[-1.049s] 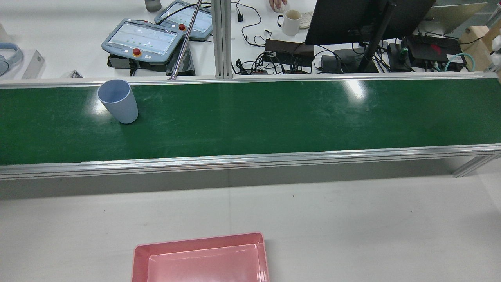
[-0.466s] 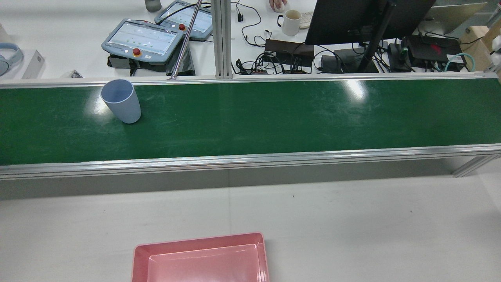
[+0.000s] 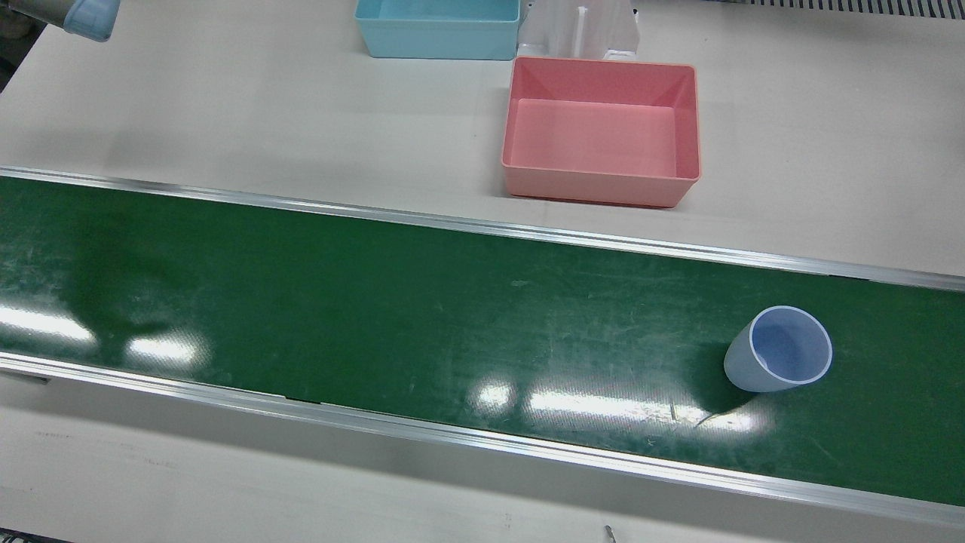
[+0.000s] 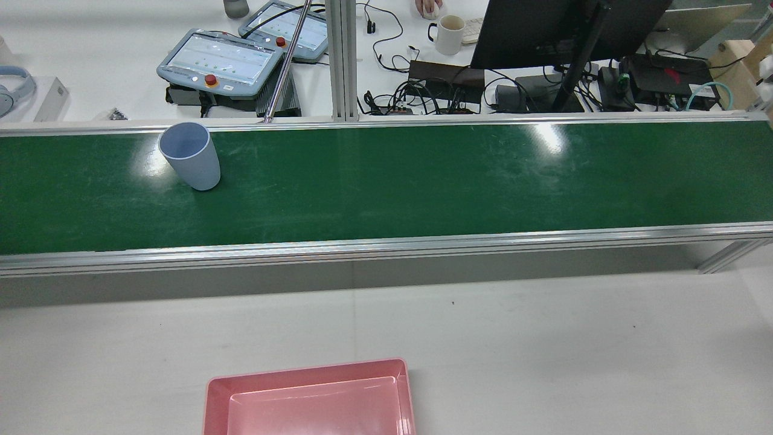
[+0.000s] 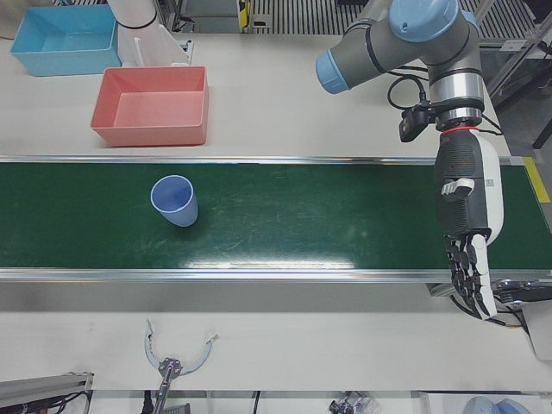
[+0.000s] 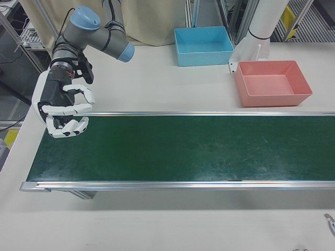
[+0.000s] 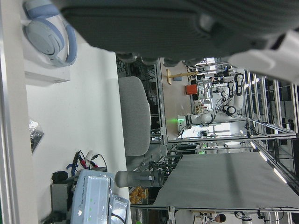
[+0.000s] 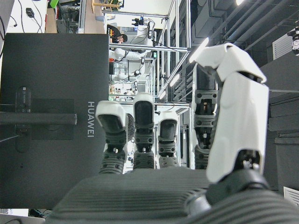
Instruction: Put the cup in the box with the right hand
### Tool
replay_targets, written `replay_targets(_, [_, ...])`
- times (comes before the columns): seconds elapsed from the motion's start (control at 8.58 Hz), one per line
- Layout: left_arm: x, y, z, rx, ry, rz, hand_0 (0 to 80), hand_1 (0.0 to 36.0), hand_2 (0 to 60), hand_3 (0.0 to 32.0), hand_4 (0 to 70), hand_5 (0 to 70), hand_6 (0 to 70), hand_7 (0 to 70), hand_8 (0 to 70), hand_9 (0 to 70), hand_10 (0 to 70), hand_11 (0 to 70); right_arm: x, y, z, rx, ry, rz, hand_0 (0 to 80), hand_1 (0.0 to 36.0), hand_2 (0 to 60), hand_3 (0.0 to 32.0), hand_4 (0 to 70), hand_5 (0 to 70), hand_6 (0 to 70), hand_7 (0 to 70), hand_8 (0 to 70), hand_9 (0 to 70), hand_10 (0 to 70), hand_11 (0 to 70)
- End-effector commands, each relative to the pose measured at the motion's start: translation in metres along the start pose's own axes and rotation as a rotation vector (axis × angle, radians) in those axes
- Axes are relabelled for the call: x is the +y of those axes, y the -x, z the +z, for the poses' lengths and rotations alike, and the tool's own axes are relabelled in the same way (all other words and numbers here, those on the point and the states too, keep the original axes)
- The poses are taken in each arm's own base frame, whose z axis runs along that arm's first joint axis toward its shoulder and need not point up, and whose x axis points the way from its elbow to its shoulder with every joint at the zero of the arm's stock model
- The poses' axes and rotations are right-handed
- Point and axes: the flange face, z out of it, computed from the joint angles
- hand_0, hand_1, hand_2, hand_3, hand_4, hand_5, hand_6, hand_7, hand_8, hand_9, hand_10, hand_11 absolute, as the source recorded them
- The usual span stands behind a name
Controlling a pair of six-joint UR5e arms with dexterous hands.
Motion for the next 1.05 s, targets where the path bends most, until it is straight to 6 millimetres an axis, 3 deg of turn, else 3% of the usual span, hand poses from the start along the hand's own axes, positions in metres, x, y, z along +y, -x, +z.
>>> replay_targets(0.0, [0.0003,0.0,-0.0001,0.0,0.001,0.0,0.0,0.0,0.0,0.0,0.0,0.0,0.0,0.0,0.0,0.0,0.0,0.0,-0.0003,0.0,-0.0001,0.0,-0.001,-0.001,56.6,23.9,33.4,0.0,59.1,12.4,21.4,70.0,38.0,55.1,45.5,64.7])
replay_targets(0.93, [-0.0003,0.0,0.0001,0.0,-0.001,0.0,0.0,0.0,0.0,0.0,0.0,0.0,0.0,0.0,0.0,0.0,0.0,0.0,-0.0025,0.0,-0.0007,0.0,-0.005,-0.001,56.5,23.9,33.8,0.0,59.9,12.7,22.1,70.0,39.2,56.6,47.0,66.9])
